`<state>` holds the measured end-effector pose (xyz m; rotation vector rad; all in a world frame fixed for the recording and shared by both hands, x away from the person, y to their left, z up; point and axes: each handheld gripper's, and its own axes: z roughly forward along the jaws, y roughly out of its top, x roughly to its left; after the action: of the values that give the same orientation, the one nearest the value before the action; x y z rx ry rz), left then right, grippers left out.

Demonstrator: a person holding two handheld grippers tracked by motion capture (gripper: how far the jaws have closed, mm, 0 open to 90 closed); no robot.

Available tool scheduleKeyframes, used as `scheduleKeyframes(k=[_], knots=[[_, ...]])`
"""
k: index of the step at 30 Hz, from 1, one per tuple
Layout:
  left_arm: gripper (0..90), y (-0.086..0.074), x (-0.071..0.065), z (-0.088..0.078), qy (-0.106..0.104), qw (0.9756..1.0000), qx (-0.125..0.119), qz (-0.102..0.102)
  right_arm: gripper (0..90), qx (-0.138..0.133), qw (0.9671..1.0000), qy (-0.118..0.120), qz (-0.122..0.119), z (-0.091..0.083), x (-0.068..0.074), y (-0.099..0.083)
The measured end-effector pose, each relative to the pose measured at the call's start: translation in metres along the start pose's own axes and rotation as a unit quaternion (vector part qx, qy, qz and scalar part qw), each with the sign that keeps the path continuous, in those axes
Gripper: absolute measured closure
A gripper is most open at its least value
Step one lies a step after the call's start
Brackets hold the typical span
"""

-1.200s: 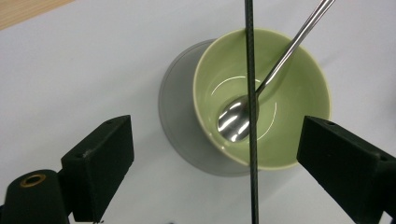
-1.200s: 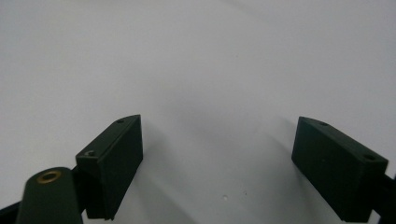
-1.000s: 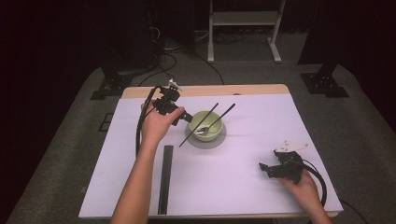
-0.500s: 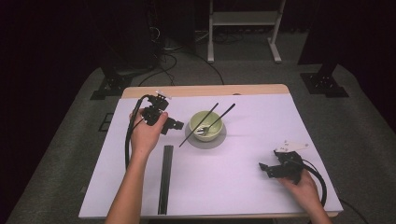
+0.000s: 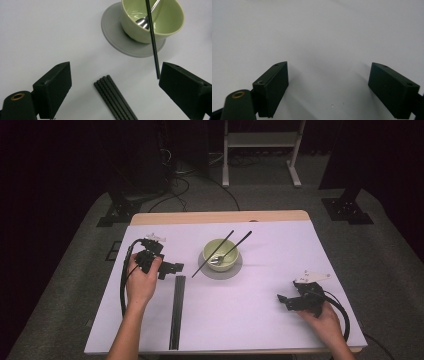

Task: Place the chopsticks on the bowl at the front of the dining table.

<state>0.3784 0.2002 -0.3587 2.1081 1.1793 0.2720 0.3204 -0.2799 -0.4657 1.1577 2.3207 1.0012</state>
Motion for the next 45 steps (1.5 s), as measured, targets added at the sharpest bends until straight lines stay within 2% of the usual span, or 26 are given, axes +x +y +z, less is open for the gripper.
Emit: scheduleKeyframes(k=[3,8,18,27,34,39,40,45], knots=[[10.0,-0.011,0.003,-0.004,0.0,0.9999,-0.01,-0.006,15.3,0.0,1.0,0.0,0.0,0.0,0.0,0.0],[10.0,-0.027,0.002,-0.006,0.005,0.9999,-0.014,-0.005,15.2,0.0,1.0,0.0,0.0,0.0,0.0,0.0],[10.1,-0.049,-0.003,-0.011,0.012,0.9996,-0.026,0.006,15.2,0.0,1.0,0.0,0.0,0.0,0.0,0.0],[10.0,-0.074,-0.006,-0.01,0.021,0.9994,-0.025,0.009,15.2,0.0,1.0,0.0,0.001,0.0,0.0,0.0],[10.0,-0.098,-0.004,-0.011,0.022,0.9994,-0.026,0.001,15.3,0.0,1.0,0.0,0.001,0.0,0.0,0.0],[10.0,-0.108,-0.007,-0.015,0.024,0.9994,-0.027,-0.001,15.2,0.0,1.0,0.0,0.001,0.0,0.0,0.0],[9.9,-0.11,-0.008,-0.016,0.026,0.9993,-0.026,0.005,15.2,0.0,1.0,0.0,0.001,0.0,0.0,0.0],[9.9,-0.119,-0.009,-0.012,0.027,0.9995,-0.017,0.002,15.2,0.0,1.0,0.0,0.001,0.0,0.0,0.0]])
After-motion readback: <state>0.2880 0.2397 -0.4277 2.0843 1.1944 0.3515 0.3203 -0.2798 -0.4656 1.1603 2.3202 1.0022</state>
